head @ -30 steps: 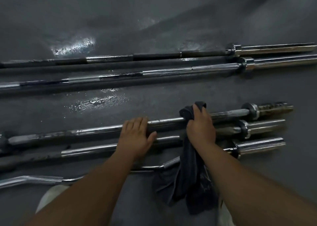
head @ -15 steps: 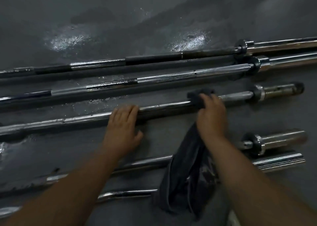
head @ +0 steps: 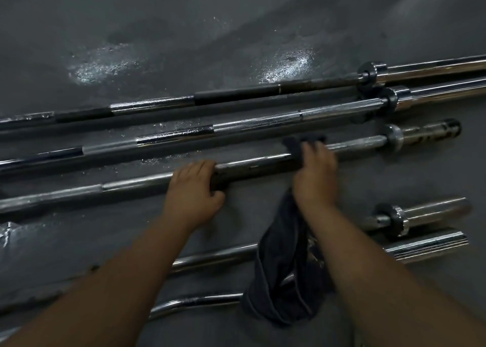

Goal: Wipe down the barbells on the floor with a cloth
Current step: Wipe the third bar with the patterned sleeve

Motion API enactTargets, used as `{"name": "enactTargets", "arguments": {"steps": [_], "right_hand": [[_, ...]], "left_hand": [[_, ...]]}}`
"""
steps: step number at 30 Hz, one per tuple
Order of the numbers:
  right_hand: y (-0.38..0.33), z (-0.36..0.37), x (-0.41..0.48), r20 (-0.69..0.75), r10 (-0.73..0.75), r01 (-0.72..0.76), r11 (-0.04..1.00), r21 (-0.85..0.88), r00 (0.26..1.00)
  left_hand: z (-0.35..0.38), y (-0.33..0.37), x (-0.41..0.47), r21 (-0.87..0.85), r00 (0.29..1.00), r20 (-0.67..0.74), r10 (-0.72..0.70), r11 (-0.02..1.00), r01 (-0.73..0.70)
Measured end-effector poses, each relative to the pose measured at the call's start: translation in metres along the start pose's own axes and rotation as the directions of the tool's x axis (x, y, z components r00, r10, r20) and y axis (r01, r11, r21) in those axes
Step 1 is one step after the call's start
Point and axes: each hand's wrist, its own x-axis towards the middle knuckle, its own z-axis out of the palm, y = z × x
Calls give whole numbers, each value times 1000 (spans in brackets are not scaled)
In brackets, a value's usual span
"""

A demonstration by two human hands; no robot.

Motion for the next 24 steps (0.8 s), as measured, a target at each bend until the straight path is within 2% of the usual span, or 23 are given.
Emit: {"name": "enactTargets", "arguments": {"steps": [1, 2, 3, 5, 7, 8, 9, 11, 13, 15, 16, 17, 19, 21, 22, 23, 24], "right_hand": [[15, -9, 5, -8, 114, -114, 994, -2, 993], [18, -12, 3, -25, 158, -158, 987, -2, 987], [8, -9, -6, -27, 126, -126, 992, -5, 992], [-30, 8, -44, 75, -147, 147, 989, 12, 986], [-61, 27, -87, 170, -413, 400, 910, 108, 895], [-63, 30, -98, 190, -466, 445, 884, 144, 864], [-57, 29, -99, 195, -469, 442, 881, 167, 862], [-30, 22, -87, 154, -378, 363, 924, 118, 913], [-5, 11, -71, 84, -160, 154, 985, 81, 984], [9, 3, -63, 52, 37, -43, 994, 104, 998], [7, 2, -64, 42, 76, -80, 990, 114, 996], [-1, 2, -69, 51, 49, -55, 991, 125, 997], [-29, 6, -84, 133, -193, 171, 972, 163, 972], [-47, 14, -96, 223, -450, 405, 887, 221, 865], [-47, 15, -88, 232, -495, 450, 865, 222, 837], [-37, 12, -72, 205, -467, 428, 880, 207, 860], [-21, 8, -52, 170, -376, 345, 920, 185, 911]], "left_hand": [[0, 4, -6, -44, 999, -37, -31, 999, 30], [1, 8, -10, -76, 995, -77, -64, 995, 58], [3, 12, -13, -93, 991, -102, -86, 993, 76], [10, 18, -18, -79, 994, -77, -78, 994, 72], [20, 21, -28, -35, 998, 47, -51, 998, 52], [25, 22, -36, -21, 994, 103, -32, 999, 34], [29, 22, -45, -11, 992, 127, -5, 1000, 6], [33, 20, -62, 20, 992, 111, 59, 998, -62], [34, 21, -73, 32, 993, 88, 83, 996, -86], [31, 25, -74, 35, 991, 109, 75, 996, -79], [30, 25, -70, 39, 989, 131, 70, 996, -76], [28, 24, -62, 47, 986, 151, 64, 996, -72], [18, 17, -37, 40, 983, 180, 47, 998, -55], [8, 11, -17, 4, 987, 161, 0, 1000, -1], [5, 11, -15, -14, 993, 113, -20, 1000, 21], [6, 12, -18, -11, 997, 67, -27, 1000, 28], [11, 14, -26, 26, 999, 40, -21, 999, 19]]}}
